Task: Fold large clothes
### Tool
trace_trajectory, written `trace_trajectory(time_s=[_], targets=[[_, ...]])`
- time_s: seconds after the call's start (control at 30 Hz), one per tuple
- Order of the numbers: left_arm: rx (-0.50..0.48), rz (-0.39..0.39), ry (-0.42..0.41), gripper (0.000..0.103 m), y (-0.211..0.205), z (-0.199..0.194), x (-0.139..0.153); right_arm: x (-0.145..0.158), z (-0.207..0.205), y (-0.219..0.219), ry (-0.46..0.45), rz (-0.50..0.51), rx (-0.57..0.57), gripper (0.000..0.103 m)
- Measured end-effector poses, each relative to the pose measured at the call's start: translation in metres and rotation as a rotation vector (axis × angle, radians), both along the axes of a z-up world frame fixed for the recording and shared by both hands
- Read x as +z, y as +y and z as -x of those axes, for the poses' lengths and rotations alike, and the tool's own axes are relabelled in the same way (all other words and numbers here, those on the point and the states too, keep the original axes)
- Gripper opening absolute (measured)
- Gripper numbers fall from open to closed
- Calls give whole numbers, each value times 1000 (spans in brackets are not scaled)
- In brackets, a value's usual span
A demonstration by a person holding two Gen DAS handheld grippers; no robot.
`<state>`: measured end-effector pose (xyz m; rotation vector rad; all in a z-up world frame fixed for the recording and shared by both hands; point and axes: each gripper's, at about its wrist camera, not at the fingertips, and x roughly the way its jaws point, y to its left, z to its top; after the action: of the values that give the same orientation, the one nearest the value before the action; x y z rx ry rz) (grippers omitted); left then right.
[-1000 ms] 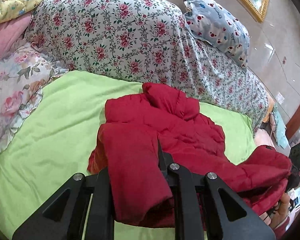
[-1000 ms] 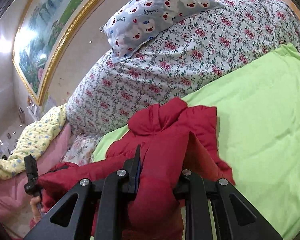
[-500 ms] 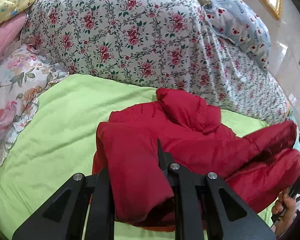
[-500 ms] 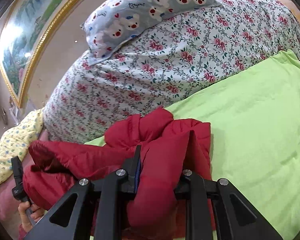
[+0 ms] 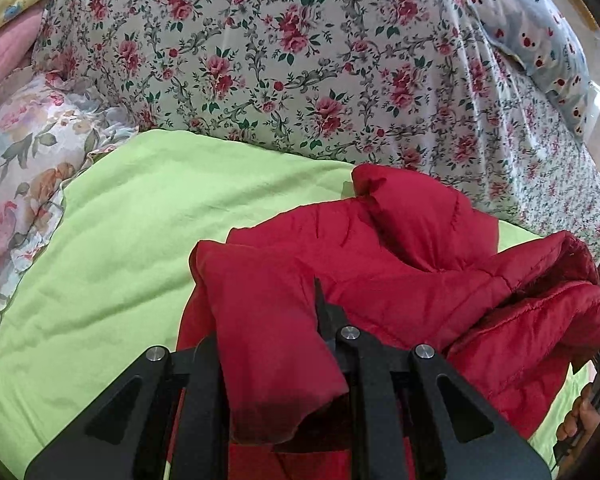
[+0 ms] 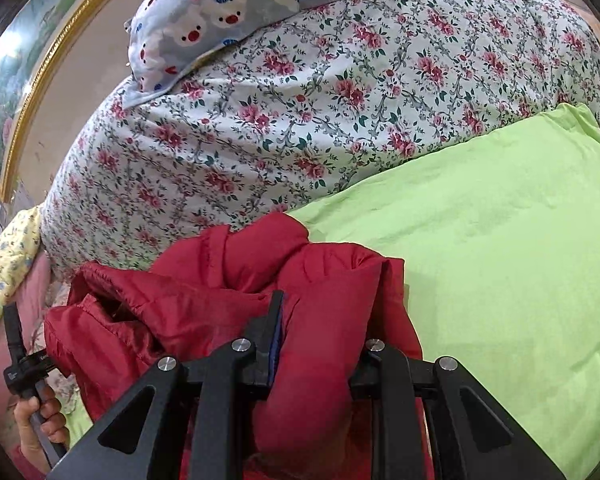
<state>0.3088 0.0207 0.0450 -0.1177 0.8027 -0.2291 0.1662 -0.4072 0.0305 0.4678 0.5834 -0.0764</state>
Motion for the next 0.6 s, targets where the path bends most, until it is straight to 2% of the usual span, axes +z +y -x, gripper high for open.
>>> trace_trajectory(time_s=[0.27, 0.6], targets=[[17, -15, 25, 17, -9, -29, -18, -16, -27, -7, 18, -1, -23, 21], [66, 25, 61, 18, 1, -66, -41, -32, -81, -10, 44, -14, -33, 24]])
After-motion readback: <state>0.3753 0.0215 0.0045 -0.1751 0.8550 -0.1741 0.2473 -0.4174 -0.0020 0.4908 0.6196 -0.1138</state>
